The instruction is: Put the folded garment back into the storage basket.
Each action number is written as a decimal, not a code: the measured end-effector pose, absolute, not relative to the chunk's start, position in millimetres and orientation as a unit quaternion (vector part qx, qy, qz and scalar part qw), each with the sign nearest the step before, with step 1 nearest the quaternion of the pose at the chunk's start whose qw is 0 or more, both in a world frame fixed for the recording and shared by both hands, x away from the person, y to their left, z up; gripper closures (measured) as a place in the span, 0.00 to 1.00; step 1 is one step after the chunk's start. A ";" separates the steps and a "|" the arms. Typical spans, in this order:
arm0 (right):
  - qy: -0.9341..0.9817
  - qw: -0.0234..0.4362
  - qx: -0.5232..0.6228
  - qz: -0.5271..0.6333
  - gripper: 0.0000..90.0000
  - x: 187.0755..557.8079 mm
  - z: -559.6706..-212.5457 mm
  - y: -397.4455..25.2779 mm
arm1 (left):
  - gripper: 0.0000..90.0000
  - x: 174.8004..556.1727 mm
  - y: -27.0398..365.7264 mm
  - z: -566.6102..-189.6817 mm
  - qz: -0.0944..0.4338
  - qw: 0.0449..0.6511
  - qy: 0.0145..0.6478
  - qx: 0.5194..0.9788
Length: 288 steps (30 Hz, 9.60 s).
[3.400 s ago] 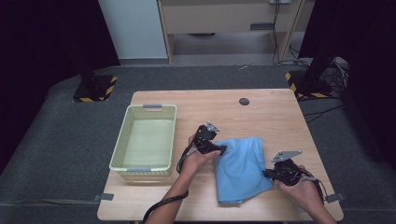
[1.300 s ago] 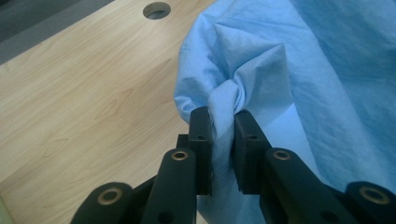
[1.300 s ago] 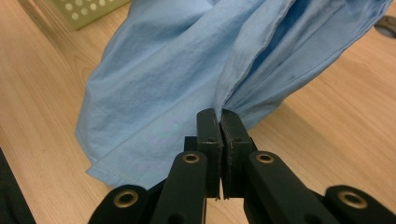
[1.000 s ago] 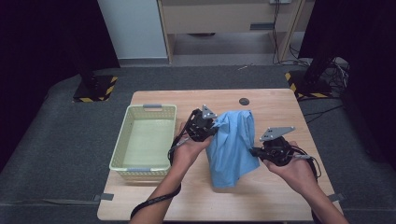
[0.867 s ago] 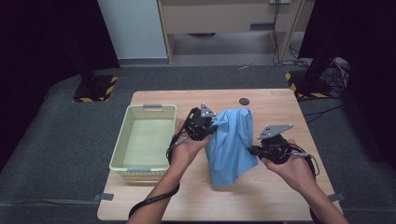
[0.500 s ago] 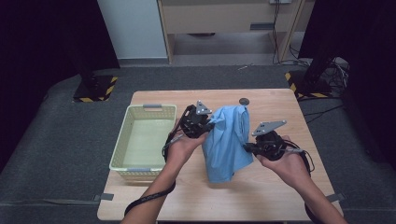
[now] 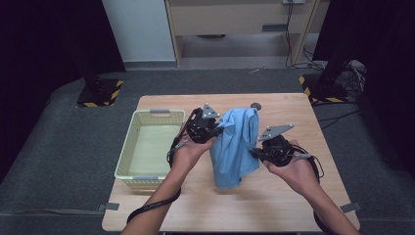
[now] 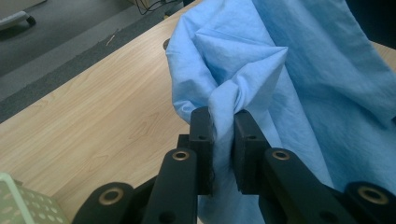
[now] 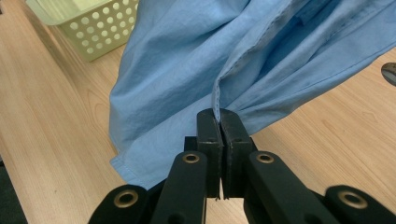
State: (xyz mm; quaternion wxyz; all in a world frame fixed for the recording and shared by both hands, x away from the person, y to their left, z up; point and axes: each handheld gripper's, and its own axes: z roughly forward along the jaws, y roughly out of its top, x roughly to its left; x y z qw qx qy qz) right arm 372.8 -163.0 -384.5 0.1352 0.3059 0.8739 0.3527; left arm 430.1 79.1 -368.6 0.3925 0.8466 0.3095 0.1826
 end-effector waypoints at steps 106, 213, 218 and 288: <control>0.860 0.141 0.274 0.407 0.98 404.3 -328.3 -84.7 | 0.90 434.5 195.9 -303.1 0.230 0.406 0.340 0.817; 0.860 0.081 0.243 0.441 0.98 428.0 -355.7 40.0 | 0.89 436.5 306.5 -305.6 0.255 0.353 0.405 0.804; 0.862 0.076 0.247 0.437 0.98 430.0 -368.2 43.6 | 0.89 440.1 311.9 -320.5 0.248 0.347 0.416 0.803; 0.866 0.089 0.261 0.417 0.06 422.5 -416.3 -1.1 | 0.06 448.2 229.8 -390.1 0.212 0.328 0.404 0.827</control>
